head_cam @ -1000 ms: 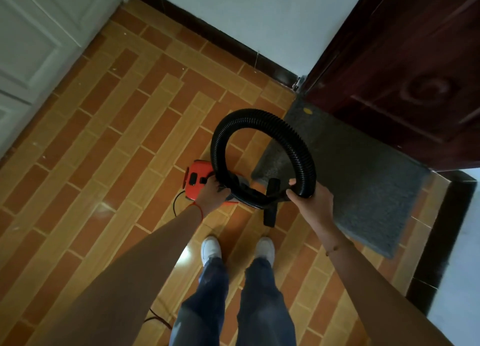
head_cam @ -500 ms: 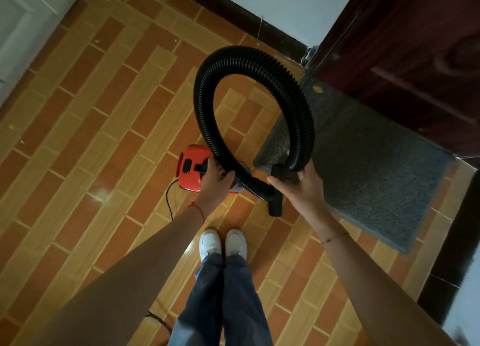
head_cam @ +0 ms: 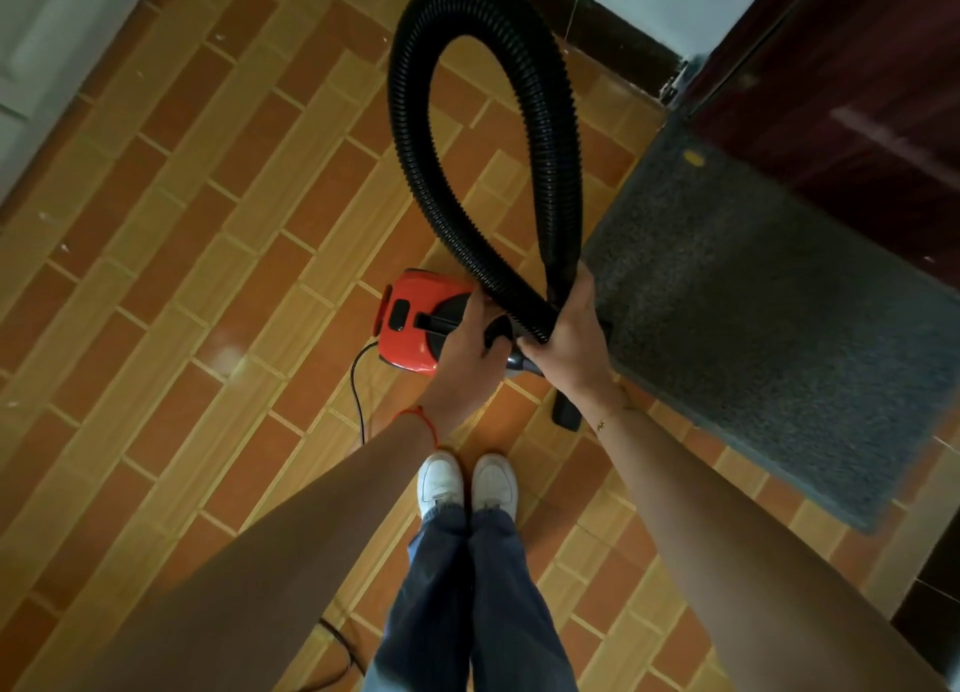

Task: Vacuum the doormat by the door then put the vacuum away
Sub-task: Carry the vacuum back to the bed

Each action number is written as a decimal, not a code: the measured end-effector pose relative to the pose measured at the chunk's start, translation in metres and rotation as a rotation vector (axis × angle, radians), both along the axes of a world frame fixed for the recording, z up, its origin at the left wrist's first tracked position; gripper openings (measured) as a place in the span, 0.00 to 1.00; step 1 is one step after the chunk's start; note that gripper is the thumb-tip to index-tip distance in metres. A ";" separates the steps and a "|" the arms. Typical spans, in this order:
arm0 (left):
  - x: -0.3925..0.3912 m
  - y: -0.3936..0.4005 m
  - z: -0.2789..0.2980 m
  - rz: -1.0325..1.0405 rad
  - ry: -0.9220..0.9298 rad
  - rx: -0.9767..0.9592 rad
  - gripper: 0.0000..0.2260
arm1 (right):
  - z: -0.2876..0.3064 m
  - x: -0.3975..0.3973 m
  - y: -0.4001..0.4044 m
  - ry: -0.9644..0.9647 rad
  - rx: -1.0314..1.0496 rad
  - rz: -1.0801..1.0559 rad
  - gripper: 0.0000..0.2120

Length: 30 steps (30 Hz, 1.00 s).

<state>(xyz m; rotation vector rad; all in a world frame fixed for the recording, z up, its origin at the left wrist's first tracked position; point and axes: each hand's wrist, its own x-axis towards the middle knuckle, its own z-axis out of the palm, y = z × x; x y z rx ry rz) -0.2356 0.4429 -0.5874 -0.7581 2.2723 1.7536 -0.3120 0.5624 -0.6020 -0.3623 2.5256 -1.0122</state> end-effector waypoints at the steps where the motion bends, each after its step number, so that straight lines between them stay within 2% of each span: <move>1: 0.002 -0.004 -0.002 -0.012 -0.005 -0.033 0.24 | -0.003 -0.001 0.000 0.019 0.021 -0.026 0.43; 6: 0.016 -0.040 -0.027 -0.066 -0.077 -0.283 0.23 | -0.015 -0.011 -0.006 0.065 0.028 -0.057 0.38; 10: 0.032 -0.067 -0.055 -0.158 -0.244 -0.383 0.21 | -0.025 -0.015 -0.015 0.091 0.010 -0.097 0.36; 14: 0.047 -0.088 -0.098 -0.277 -0.396 -0.451 0.30 | -0.033 -0.014 -0.018 0.121 -0.030 -0.095 0.35; 17: 0.048 -0.099 -0.120 -0.312 -0.481 -0.456 0.31 | -0.040 -0.013 -0.019 0.141 -0.038 -0.088 0.34; 24: 0.038 -0.114 -0.176 -0.327 -0.541 -0.419 0.35 | -0.055 -0.013 -0.022 0.156 0.009 -0.082 0.31; 30: 0.037 -0.110 -0.197 -0.328 -0.591 -0.376 0.36 | -0.063 -0.015 -0.029 0.169 0.036 -0.082 0.32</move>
